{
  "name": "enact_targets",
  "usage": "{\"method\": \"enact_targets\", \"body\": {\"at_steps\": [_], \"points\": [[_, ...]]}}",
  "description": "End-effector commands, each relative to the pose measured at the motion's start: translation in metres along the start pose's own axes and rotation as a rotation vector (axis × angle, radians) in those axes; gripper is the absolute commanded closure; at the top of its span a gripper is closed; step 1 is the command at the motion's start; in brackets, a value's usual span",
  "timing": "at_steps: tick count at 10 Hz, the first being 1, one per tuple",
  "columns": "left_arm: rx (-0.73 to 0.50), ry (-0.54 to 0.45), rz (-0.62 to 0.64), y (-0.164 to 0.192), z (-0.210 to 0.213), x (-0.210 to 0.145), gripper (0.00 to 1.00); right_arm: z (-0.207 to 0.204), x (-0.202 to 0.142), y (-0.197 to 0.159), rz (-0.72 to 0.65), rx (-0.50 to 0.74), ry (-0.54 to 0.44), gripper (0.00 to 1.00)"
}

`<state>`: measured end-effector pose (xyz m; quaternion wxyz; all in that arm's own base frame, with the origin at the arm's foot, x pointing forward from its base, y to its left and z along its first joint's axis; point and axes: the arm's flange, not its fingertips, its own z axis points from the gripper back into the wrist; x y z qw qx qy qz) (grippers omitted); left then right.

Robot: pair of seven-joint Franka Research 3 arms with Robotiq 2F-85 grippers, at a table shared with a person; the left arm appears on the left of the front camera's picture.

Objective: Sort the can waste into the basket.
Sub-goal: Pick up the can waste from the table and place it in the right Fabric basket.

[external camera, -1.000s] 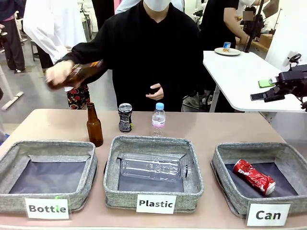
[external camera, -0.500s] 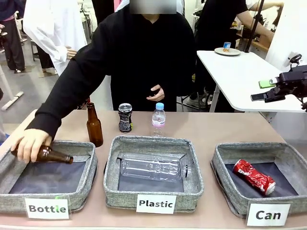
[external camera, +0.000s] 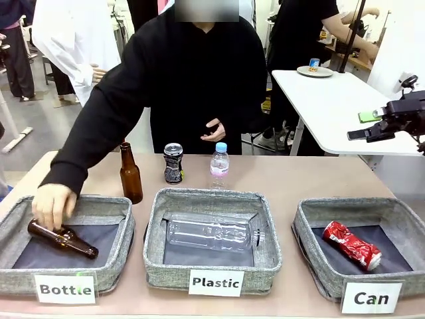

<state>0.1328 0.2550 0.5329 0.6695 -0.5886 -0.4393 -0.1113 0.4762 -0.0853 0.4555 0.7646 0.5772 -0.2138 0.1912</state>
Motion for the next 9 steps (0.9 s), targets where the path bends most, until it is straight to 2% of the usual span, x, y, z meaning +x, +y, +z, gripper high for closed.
{"method": "enact_targets", "body": {"at_steps": [1,2,4,5,7,8,9], "points": [[-0.021,0.049,-0.019,-0.004,-0.01,-0.009,0.04,0.001,-0.003,0.002,0.023,0.004,0.006,0.0],[-0.038,0.119,-0.013,0.001,-0.033,-0.003,0.04,0.001,-0.003,0.002,0.023,0.004,0.006,0.0],[-0.031,0.359,0.067,0.029,-0.113,0.003,0.04,0.001,-0.003,0.002,0.023,0.004,0.006,0.0],[-0.104,0.503,0.144,0.047,-0.163,-0.003,0.04,0.001,-0.003,0.002,0.023,0.004,0.006,0.0],[-0.139,0.573,0.208,0.076,-0.227,-0.014,0.04,0.001,-0.003,0.002,0.023,0.004,0.006,0.0],[-0.165,0.582,0.246,0.093,-0.243,-0.02,0.04,0.001,-0.003,0.002,0.023,0.004,0.006,0.0],[-0.154,0.54,0.257,0.107,-0.251,-0.025,0.04,0.001,-0.003,0.002,0.023,0.004,0.006,0.0]]}}
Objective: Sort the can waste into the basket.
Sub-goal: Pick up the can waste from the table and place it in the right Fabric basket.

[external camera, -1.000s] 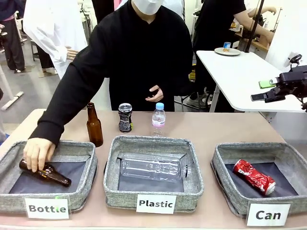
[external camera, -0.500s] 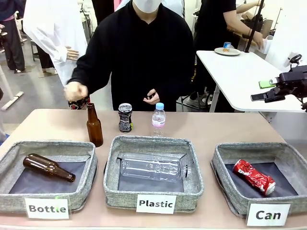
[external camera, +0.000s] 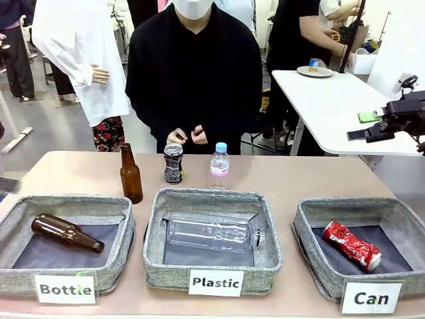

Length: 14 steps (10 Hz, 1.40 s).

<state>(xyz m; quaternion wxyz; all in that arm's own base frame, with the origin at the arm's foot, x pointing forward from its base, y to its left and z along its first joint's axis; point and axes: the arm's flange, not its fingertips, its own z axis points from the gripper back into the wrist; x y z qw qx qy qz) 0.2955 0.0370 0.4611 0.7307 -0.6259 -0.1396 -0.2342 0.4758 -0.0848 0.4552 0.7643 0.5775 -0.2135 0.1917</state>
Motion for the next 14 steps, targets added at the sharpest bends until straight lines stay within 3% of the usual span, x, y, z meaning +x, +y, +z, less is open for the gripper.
{"method": "enact_targets", "body": {"at_steps": [1,2,6,7,8,9,10,11,12,14], "points": [[0.132,-0.167,0.047,0.004,0.026,0.005,0.04,0.001,-0.003,0.002,0.022,0.003,0.005,0.0],[0.0,0.0,0.0,0.0,0.0,0.0,0.04,0.001,-0.003,0.002,0.022,0.003,0.005,0.0],[0.022,-0.019,0.007,0.007,0.0,0.005,0.04,0.001,-0.003,0.002,0.022,0.003,0.005,0.0],[0.137,-0.116,-0.029,0.015,0.004,0.028,0.04,0.001,-0.003,0.002,0.022,0.003,0.005,0.0],[0.233,-0.199,-0.147,0.028,0.006,0.051,0.04,0.001,-0.003,0.002,0.022,0.003,0.005,0.0],[0.329,-0.25,-0.46,0.042,0.011,0.077,0.04,0.001,-0.003,0.002,0.022,0.003,0.005,0.0],[0.363,-0.218,-0.672,0.056,0.015,0.091,0.04,0.001,-0.003,0.002,0.022,0.003,0.005,0.0],[0.355,-0.239,-0.802,0.071,0.02,0.104,0.04,0.001,-0.003,0.002,0.022,0.003,0.005,0.0],[0.355,-0.269,-0.888,0.086,0.025,0.117,0.04,0.001,-0.003,0.002,0.022,0.003,0.005,0.0],[0.438,-0.308,-0.911,0.105,0.033,0.141,0.04,0.001,-0.003,0.002,0.022,0.003,0.005,0.0]]}}
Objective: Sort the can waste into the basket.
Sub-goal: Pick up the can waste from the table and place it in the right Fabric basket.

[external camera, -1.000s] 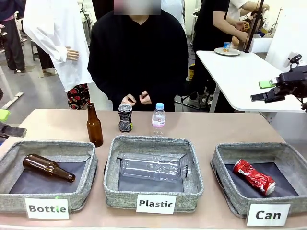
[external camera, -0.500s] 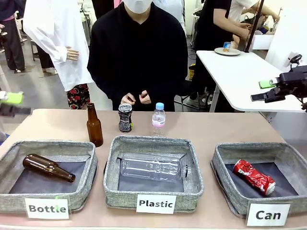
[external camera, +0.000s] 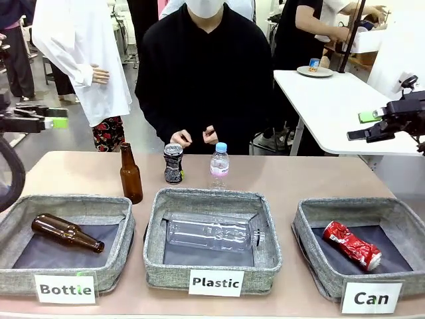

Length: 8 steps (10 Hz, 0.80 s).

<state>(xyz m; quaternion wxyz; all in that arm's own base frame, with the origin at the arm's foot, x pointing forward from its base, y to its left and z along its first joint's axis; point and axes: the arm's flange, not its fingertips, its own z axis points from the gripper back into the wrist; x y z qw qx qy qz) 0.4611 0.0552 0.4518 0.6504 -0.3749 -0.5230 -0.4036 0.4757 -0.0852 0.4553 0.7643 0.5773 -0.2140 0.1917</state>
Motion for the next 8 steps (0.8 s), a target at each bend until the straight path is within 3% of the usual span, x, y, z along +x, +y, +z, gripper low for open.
{"method": "enact_targets", "body": {"at_steps": [1,2,6,8], "points": [[0.102,-0.044,0.056,0.024,0.002,0.005,0.04,0.001,-0.003,0.002,0.022,0.004,0.005,0.0],[0.0,0.0,0.0,0.0,0.0,0.0,0.04,0.001,-0.003,0.002,0.022,0.004,0.005,0.0],[0.021,-0.007,-0.003,0.011,-0.001,-0.003,0.04,0.001,-0.003,0.002,0.022,0.004,0.005,0.0],[-0.045,-0.007,0.093,0.103,-0.01,0.034,0.04,0.001,-0.003,0.002,0.022,0.004,0.005,0.0]]}}
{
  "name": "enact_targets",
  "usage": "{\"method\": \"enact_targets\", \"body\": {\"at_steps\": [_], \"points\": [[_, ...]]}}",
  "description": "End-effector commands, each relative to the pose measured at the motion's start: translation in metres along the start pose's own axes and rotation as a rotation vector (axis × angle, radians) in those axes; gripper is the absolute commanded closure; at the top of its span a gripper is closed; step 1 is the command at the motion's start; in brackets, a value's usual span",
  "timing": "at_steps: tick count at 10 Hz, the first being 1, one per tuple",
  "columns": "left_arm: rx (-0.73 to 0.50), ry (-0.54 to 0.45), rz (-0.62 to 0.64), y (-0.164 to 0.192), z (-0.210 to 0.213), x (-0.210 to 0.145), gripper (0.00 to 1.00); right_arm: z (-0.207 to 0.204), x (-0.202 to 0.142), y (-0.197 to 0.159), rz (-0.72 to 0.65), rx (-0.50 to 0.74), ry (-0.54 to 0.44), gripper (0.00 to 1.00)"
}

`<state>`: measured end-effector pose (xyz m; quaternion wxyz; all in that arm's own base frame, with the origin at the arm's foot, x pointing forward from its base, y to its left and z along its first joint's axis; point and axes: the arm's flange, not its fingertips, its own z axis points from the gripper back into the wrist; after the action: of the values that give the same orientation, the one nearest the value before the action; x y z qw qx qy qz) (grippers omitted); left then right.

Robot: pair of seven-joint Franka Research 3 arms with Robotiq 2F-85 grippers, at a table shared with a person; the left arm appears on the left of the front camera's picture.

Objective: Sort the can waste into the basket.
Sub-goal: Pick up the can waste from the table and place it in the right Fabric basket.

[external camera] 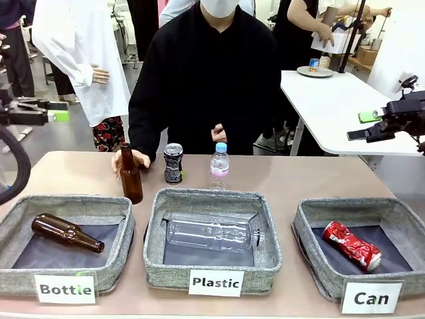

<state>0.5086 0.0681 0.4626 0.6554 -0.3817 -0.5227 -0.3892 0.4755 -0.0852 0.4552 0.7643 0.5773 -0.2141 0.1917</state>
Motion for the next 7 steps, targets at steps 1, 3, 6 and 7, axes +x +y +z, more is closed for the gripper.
{"method": "enact_targets", "body": {"at_steps": [1,3,6,7], "points": [[-0.026,0.032,0.15,0.079,-0.001,0.029,0.04,0.001,-0.003,0.002,0.021,0.004,0.006,0.0],[-0.089,0.164,0.194,0.091,0.037,0.038,0.04,0.001,-0.003,0.002,0.021,0.004,0.006,0.0],[-0.271,0.242,0.052,0.029,0.133,-0.001,0.04,0.001,-0.003,0.002,0.021,0.004,0.006,0.0],[-0.291,0.245,-0.02,0.004,0.151,-0.016,0.04,0.001,-0.003,0.002,0.021,0.004,0.006,0.0]]}}
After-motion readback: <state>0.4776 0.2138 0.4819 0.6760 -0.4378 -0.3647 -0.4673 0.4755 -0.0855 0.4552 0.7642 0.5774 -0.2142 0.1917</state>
